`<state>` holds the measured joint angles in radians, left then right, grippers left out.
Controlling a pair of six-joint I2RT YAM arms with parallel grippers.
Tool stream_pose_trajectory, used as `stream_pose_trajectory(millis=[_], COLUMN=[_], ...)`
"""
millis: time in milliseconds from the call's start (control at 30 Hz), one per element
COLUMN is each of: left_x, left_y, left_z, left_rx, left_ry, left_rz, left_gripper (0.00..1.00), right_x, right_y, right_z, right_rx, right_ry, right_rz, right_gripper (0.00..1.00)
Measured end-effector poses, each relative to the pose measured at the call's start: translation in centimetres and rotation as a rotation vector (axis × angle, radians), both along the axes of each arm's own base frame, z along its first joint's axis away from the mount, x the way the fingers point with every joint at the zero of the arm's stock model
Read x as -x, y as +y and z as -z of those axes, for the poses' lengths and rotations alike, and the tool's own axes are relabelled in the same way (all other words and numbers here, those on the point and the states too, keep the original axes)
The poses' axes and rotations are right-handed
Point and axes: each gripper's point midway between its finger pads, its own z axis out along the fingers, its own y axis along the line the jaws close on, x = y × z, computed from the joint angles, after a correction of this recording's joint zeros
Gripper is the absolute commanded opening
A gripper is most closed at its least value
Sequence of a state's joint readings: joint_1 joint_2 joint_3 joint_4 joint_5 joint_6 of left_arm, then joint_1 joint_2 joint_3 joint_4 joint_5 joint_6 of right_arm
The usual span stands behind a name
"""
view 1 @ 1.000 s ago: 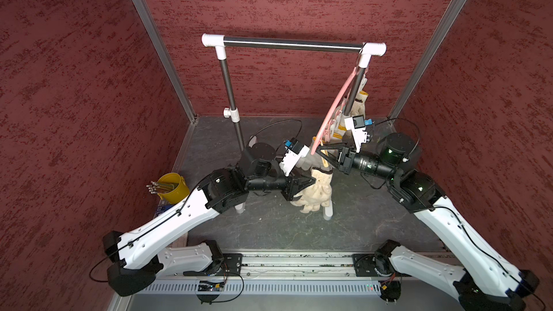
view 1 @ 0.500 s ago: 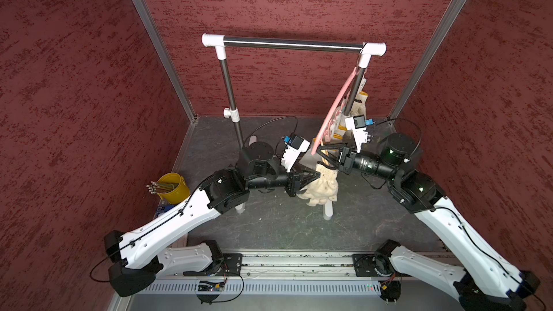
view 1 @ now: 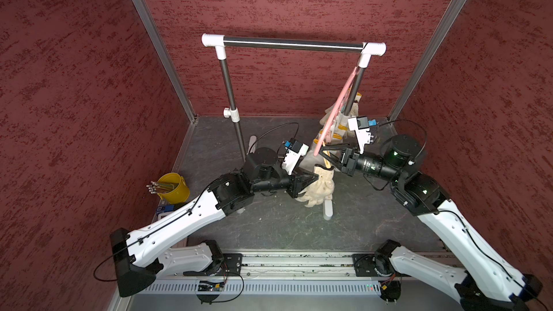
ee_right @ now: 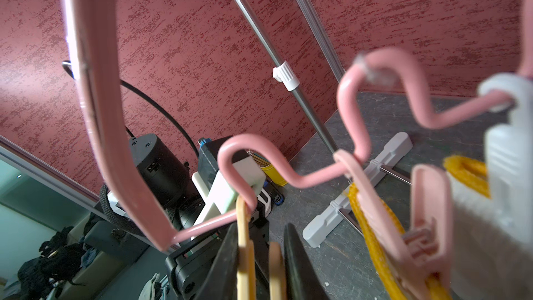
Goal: Clip the gloves onto a hanger to dry
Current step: Open the clamp at the hanger, then clamp the glove onto the hanger.
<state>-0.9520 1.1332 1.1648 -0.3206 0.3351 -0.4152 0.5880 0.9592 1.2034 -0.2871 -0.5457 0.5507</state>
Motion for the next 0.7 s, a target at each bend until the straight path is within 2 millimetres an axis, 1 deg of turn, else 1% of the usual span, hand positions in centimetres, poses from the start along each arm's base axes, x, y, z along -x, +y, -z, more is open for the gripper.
stream_pose_trajectory(millis=[133, 200, 467, 700], left_x=[0.3, 0.4, 0.6, 1.7], left_y=[-0.1, -0.1, -0.3, -0.7], left_z=[-1.7, -2.1, -2.3, -2.1], left_rx=[0.03, 0.039, 0.043, 0.038], left_ry=[-0.02, -0.026, -0.029, -0.019], left_rz=[0.01, 0.013, 0.023, 0.063], left_gripper=[0.0, 0.0, 0.0, 0.0], right_x=[0.1, 0.1, 0.1, 0.1], right_y=[0.0, 0.0, 0.0, 0.0], right_z=[-0.1, -0.2, -0.3, -0.3], right_rx=[-0.002, -0.004, -0.007, -0.008], right_ry=[-0.003, -0.007, -0.011, -0.013], right_rz=[0.0, 0.0, -0.001, -0.001], right_gripper=[0.11, 0.11, 0.11, 0.11])
